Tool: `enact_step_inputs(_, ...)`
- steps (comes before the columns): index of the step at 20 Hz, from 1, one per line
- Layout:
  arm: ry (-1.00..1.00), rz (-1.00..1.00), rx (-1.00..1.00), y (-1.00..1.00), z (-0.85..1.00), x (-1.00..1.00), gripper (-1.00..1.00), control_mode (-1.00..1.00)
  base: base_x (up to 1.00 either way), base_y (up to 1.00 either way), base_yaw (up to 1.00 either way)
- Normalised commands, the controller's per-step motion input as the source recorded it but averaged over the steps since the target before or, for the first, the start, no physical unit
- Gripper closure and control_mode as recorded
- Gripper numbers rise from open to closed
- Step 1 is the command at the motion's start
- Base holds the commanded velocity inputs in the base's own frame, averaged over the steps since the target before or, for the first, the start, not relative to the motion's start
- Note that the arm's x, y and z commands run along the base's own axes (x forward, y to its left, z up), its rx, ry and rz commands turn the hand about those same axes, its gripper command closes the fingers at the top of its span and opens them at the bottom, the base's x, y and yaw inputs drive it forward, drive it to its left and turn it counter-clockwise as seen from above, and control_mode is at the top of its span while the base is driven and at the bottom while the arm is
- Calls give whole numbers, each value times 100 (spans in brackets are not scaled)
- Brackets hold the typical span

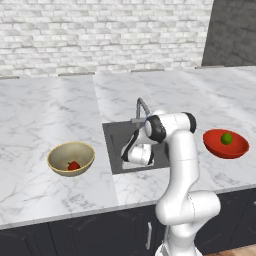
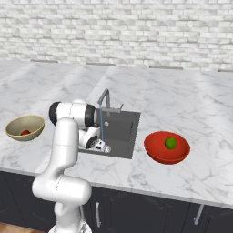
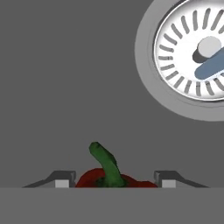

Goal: Pick the bell peppers from the sink and place them in one bowl. Place the lime in the other bowl. Then turn off the sink faucet.

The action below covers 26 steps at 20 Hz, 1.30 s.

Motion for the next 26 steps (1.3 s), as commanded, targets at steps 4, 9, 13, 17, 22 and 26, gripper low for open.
enact_step_inputs(4, 3, 0, 0, -1, 31, 0, 100, -100, 0, 0, 0)
enact_step_inputs(9, 3, 0, 0, -15, 38, 0, 100, -100, 0, 0, 0)
enact_step_inputs(13, 0, 0, 0, -7, 39, 0, 100, -100, 0, 0, 0)
enact_step_inputs(17, 0, 0, 0, 0, 39, 0, 100, -100, 0, 0, 0)
enact_step_inputs(22, 0, 0, 0, -2, 42, 0, 100, -100, 0, 0, 0)
enact_step_inputs(26, 0, 0, 0, -10, 45, 0, 100, -100, 0, 0, 0)
